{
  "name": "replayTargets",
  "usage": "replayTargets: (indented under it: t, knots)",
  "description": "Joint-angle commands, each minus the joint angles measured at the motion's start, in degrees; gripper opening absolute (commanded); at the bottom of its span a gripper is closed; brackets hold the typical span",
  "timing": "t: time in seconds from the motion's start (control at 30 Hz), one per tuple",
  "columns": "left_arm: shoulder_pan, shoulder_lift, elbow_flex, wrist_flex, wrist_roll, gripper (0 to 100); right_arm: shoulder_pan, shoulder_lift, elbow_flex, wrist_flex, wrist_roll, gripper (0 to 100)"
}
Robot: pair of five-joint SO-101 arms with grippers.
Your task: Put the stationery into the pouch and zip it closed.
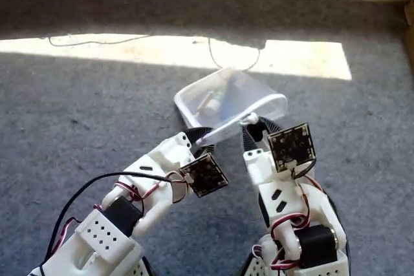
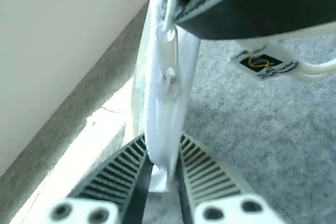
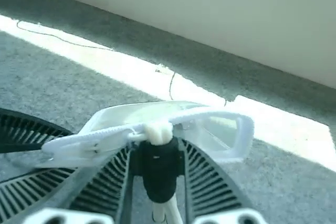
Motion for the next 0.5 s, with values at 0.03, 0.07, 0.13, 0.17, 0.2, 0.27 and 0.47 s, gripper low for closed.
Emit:
replayTargets:
  t: [0.03,0.07,0.13,0.17,0.2,0.27,0.47]
  knots:
    - [-2.42,0.04,-4.0,3.87,1.49,0,3.91,-0.75,-1.01,-3.47,-0.53,0.8]
    - [-2.42,0.04,-4.0,3.96,1.49,0,4.35,-0.75,-1.01,-3.56,-0.53,0.8]
    - [-2.42,0.04,-4.0,4.04,1.49,0,5.49,-0.75,-0.92,-4.62,-0.53,0.8]
    - [-2.42,0.04,-4.0,4.04,1.49,0,6.2,-0.75,-0.92,-4.88,-0.53,0.8]
    - [-2.42,0.04,-4.09,4.04,1.49,0,6.73,-0.75,-0.92,-4.97,-0.53,0.8]
    - [-2.42,0.04,-4.09,4.04,1.49,0,7.16,-0.75,-0.92,-4.97,-0.53,0.8]
    - [-2.68,0.04,-4.09,4.04,1.49,0,7.25,-0.75,-0.92,-4.97,-0.53,0.8]
